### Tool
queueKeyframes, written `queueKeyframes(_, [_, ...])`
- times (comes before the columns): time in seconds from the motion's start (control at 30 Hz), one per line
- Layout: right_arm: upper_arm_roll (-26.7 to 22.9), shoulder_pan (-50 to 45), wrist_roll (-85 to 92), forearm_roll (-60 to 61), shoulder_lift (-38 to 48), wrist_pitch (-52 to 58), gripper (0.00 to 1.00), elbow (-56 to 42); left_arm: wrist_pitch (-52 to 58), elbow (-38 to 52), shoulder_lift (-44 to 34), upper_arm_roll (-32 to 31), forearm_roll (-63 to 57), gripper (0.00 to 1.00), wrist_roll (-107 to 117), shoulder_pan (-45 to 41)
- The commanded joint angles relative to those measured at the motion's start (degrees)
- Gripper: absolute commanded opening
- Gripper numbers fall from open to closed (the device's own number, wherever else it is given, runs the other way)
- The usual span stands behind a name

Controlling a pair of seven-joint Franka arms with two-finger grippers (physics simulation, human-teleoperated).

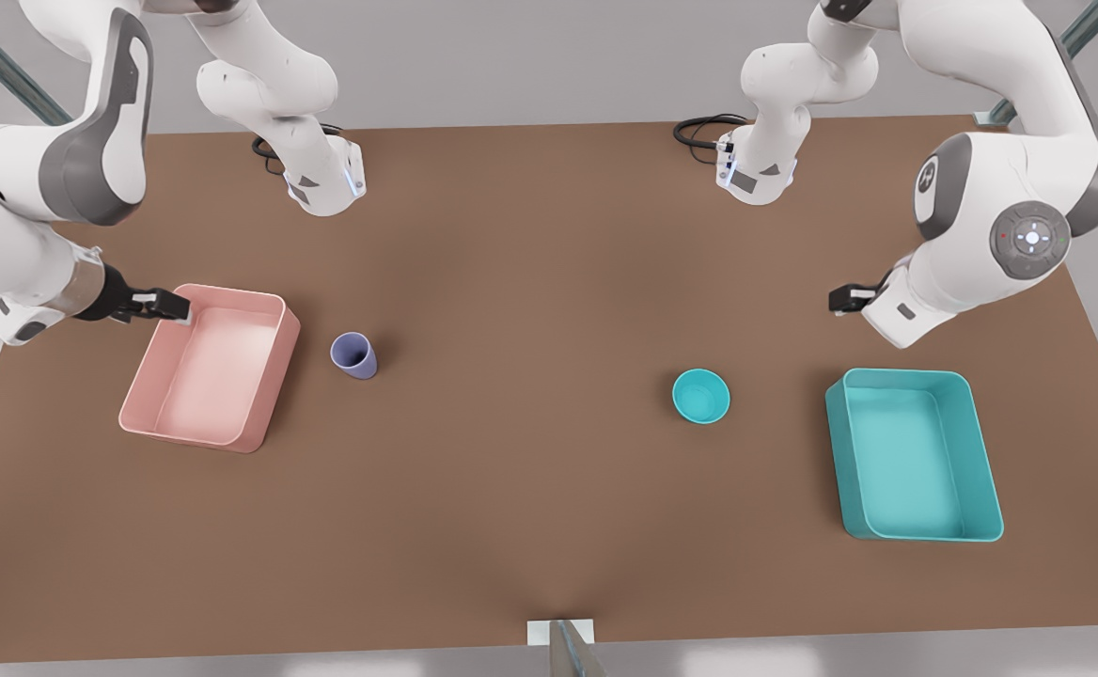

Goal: Put the bowls and cups in different boxes

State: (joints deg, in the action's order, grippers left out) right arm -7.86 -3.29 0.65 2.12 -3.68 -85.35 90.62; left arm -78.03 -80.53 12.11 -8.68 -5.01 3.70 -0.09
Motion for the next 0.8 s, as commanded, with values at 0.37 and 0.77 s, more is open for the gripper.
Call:
queueKeyframes(0.37, [0.48, -10.95, -4.17, 1.05, -6.60, -26.54, 1.00, 18.45, -37.63, -12.20, 22.96, 0.24, 14.59, 1.00, -22.25, 0.61])
queueKeyframes(0.77, [0.74, -12.71, -5.58, 1.14, -1.42, -49.83, 1.00, 41.22, -41.15, -13.43, 28.06, 0.16, 16.35, 1.00, -22.34, -2.90])
